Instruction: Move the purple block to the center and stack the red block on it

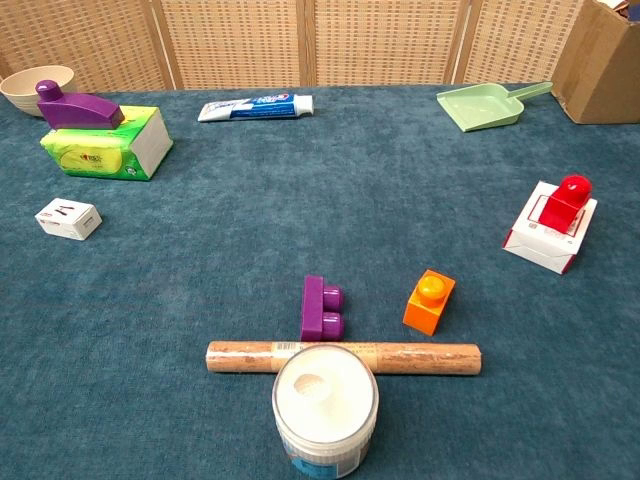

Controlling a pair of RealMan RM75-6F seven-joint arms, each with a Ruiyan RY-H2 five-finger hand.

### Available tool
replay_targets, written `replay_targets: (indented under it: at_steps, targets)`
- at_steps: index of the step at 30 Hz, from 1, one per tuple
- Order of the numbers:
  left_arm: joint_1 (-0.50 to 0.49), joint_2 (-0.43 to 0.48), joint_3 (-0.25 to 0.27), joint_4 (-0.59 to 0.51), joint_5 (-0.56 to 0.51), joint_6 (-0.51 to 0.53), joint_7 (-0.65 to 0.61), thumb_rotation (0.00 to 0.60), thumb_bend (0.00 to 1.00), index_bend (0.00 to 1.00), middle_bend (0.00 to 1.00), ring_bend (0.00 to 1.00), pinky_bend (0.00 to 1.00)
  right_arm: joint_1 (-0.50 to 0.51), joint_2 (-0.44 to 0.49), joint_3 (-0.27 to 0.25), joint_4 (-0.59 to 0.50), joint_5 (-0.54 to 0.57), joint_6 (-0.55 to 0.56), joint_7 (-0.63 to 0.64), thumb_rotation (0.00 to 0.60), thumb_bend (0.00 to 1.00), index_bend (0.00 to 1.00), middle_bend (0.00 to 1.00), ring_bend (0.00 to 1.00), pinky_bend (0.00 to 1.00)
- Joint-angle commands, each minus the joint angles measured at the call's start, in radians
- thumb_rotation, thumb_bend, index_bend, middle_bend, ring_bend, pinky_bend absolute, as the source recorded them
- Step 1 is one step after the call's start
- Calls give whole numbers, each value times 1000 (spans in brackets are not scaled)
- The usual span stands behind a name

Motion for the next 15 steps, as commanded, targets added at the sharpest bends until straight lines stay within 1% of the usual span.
replay_targets:
  at_steps: [1,7,15]
  targets:
    - [-2,-2,0,2,-1,-4,0,439,321,296,218,170,0,1,0,1,-1,0,-1,-1,586,288,354,271,241,297]
    - [-4,0,4,0,5,-5,1,438,321,295,219,171,0,2,-2,-2,2,-5,-4,2,588,287,354,271,240,297]
    - [-14,28,1,-10,20,-9,-17,438,320,299,219,171,0,-11,-6,-3,11,-4,15,18,589,287,354,271,240,297]
